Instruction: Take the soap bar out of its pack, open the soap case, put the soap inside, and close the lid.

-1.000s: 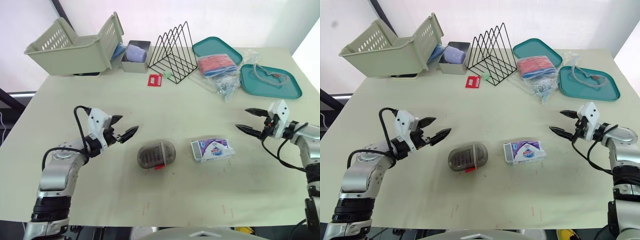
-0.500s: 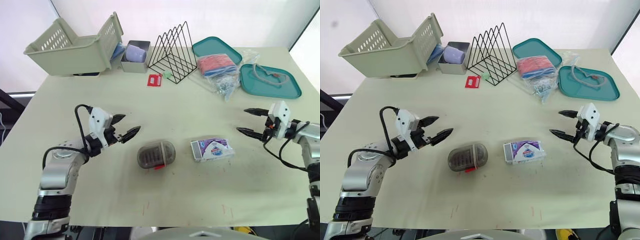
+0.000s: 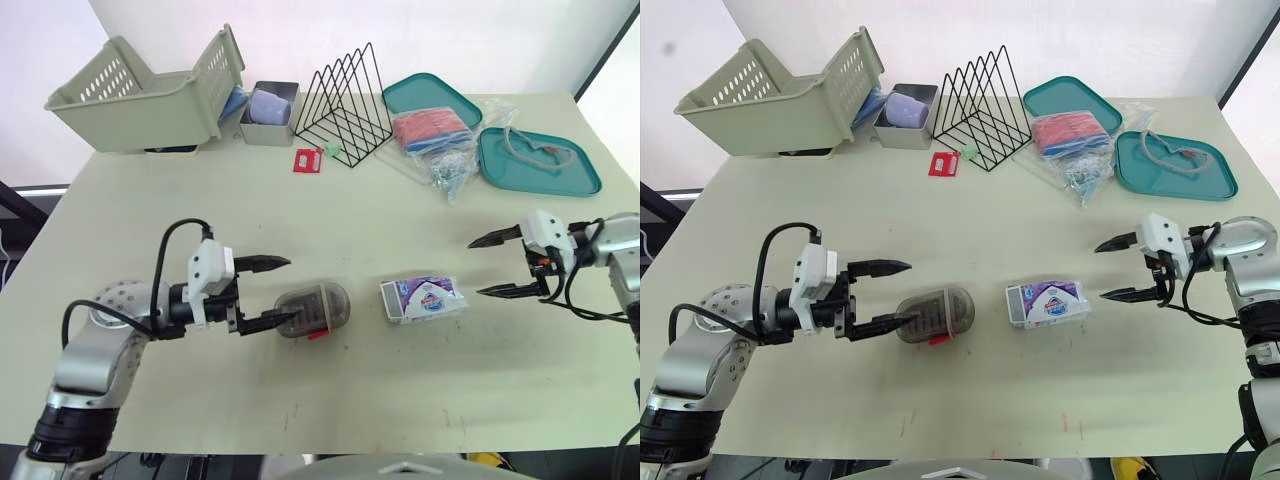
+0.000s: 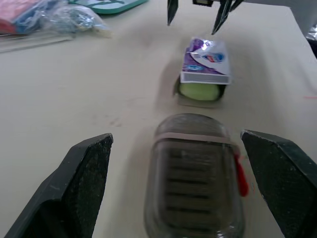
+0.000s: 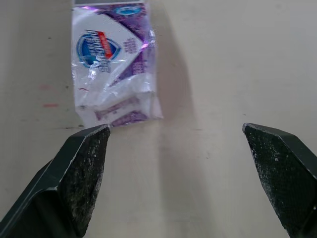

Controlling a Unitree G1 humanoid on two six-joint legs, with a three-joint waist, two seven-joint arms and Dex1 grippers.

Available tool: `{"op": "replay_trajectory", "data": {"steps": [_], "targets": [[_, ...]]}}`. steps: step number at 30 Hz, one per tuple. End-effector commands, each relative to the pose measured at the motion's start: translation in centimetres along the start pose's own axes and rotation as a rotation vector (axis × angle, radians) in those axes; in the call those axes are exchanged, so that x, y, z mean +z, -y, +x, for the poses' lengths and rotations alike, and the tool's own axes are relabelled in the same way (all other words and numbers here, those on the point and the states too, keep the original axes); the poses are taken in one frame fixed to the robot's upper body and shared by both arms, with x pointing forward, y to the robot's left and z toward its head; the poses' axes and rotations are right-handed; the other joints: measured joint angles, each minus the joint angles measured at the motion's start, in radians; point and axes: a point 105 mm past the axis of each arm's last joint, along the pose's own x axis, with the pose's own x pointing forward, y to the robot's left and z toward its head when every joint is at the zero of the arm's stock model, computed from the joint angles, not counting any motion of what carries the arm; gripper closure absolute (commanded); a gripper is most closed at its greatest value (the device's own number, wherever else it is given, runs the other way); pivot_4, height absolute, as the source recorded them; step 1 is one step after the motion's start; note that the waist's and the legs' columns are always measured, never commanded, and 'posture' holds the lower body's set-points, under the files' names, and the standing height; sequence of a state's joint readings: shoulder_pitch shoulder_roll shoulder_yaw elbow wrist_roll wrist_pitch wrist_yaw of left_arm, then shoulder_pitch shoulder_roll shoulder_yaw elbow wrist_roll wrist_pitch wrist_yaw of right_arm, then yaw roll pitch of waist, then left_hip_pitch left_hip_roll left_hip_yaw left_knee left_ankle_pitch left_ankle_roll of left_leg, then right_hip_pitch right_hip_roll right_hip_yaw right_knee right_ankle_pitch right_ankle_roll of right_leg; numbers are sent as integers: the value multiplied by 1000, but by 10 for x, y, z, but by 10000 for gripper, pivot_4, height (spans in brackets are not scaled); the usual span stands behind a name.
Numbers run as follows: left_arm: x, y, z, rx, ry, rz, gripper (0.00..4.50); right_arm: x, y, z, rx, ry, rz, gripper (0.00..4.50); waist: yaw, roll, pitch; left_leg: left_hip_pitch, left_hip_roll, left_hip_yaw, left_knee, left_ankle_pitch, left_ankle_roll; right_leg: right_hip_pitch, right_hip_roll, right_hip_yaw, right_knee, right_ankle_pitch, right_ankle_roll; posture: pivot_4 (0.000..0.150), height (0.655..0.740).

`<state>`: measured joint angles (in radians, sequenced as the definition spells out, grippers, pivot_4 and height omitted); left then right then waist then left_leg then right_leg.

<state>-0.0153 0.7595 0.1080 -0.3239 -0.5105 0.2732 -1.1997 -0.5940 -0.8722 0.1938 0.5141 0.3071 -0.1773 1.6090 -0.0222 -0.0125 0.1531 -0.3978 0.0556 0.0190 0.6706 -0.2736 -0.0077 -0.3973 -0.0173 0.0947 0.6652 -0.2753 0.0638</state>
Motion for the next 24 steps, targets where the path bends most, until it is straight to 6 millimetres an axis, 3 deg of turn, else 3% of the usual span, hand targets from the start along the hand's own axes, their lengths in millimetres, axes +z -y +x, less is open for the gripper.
{"op": "replay_trajectory", "data": {"steps": [1,8,24], "targets": [[8,8,7,-21,15,62,698,9,-7,3,42,24,-43,0,3,0,0,0,0,0,0,0,0,0,0,0,0,0,0,1500,7400],[4,13,11,-12,23,57,698,7,-19,14,100,19,-88,0,5,0,0,0,0,0,0,0,0,0,0,0,0,0,0,1500,7400],[-3,14,11,8,30,48,698,0,-25,14,82,56,-33,0,7,0,0,0,0,0,0,0,0,0,0,0,0,0,0,1500,7400]]}}
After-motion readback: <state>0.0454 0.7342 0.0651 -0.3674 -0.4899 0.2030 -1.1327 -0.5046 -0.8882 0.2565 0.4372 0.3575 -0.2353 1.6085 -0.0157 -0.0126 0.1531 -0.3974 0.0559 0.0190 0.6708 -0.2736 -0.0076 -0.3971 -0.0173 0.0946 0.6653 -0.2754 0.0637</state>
